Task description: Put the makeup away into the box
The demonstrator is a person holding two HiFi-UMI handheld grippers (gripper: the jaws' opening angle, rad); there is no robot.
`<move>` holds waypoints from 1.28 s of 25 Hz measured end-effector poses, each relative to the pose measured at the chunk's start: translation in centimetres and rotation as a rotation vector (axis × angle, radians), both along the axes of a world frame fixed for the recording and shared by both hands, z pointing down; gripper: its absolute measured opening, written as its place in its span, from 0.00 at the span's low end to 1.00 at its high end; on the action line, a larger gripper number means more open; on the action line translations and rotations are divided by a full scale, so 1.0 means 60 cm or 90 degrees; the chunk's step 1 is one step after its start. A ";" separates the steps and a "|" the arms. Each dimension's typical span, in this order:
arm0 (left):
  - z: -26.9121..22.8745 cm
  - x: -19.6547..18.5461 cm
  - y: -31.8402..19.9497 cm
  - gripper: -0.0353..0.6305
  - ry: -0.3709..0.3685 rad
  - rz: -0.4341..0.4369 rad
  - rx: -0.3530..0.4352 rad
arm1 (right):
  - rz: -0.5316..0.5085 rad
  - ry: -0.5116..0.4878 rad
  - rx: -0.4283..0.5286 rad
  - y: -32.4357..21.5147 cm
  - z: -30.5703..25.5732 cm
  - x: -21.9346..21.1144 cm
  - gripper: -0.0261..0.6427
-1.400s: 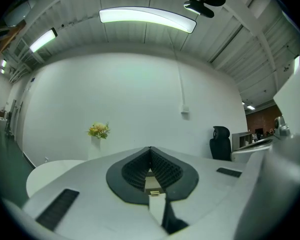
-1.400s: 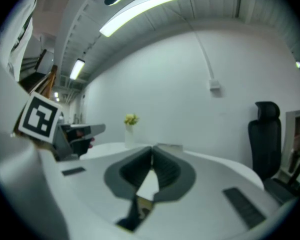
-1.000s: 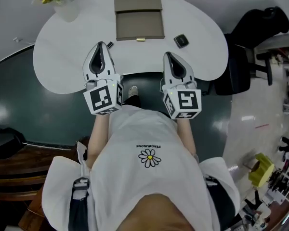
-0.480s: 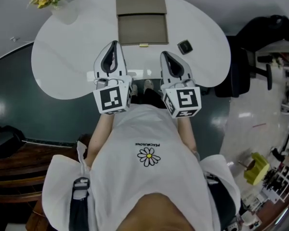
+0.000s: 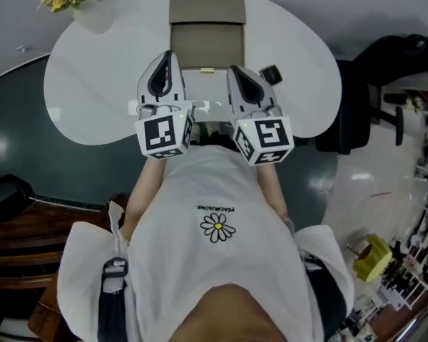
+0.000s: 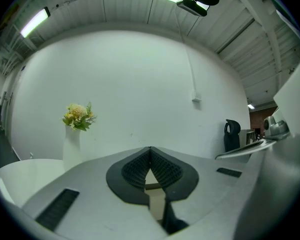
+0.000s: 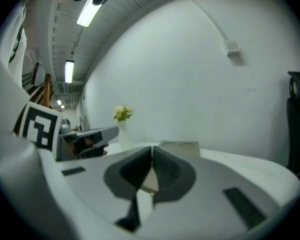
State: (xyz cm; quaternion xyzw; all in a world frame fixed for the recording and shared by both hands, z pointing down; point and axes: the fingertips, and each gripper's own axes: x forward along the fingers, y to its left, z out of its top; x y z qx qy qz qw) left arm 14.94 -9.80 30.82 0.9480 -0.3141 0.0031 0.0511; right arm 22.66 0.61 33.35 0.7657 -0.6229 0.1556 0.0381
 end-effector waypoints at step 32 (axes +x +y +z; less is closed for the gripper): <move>0.067 0.108 0.029 0.08 -0.090 0.080 -0.018 | 0.023 -0.083 -0.367 0.146 0.372 0.249 0.51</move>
